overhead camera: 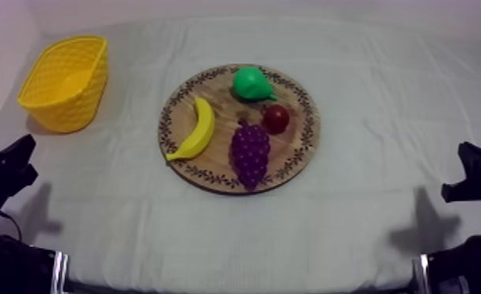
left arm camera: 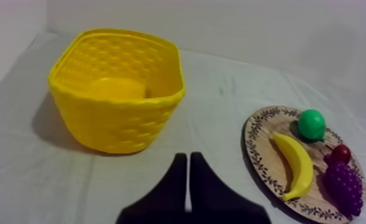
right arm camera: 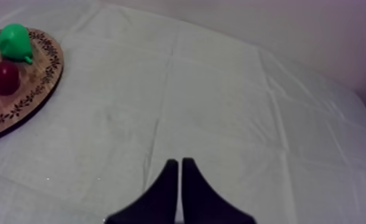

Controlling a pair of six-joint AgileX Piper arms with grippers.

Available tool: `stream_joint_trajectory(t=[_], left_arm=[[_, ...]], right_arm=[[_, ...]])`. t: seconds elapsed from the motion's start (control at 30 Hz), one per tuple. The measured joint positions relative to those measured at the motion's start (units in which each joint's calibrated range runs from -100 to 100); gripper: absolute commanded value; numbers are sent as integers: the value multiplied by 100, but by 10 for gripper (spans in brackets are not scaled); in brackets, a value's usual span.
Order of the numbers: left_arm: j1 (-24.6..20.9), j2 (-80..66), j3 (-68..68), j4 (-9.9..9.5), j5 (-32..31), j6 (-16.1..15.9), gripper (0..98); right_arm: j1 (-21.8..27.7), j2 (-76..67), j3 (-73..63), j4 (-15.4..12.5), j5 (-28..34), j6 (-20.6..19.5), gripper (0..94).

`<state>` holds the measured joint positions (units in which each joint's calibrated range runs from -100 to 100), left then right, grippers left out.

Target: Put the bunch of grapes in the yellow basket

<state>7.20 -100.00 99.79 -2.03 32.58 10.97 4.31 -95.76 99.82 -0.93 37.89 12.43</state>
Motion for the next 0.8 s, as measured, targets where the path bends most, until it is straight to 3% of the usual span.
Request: stream_joint_trajectory(t=[0.33, 0.8], left_arm=[[53, 0, 0, 0, 0, -21, 0], [1047, 6, 0, 0, 0, 28, 0]], right_arm=[[0, 0, 0, 0, 0, 0, 3], [0, 0, 0, 0, 0, 0, 3]])
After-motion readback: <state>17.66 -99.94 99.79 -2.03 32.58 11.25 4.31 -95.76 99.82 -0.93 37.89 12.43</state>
